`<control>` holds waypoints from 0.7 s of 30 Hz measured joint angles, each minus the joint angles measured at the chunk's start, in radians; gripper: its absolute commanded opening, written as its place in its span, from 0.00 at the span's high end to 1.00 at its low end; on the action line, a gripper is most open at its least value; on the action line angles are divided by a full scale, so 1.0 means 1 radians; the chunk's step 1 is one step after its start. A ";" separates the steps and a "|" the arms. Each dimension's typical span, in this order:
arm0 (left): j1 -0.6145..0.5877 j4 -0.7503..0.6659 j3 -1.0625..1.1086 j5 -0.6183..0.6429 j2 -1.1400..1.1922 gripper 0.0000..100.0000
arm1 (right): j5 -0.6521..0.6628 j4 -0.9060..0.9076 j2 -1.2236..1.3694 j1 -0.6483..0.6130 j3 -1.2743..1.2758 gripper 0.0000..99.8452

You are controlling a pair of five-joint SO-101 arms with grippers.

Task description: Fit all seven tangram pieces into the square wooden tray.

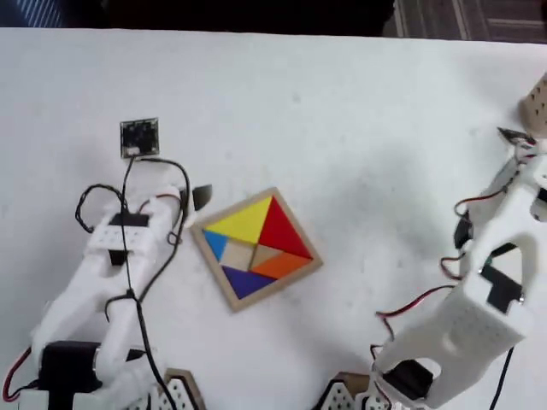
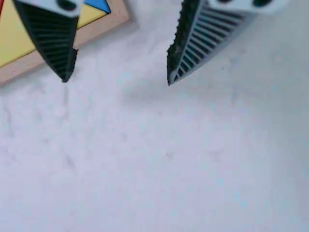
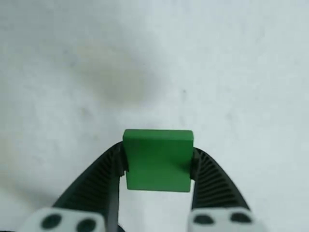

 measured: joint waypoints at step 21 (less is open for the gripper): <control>-0.006 0.000 0.000 0.000 0.000 0.69 | -0.396 -0.402 -0.367 -0.890 0.539 0.98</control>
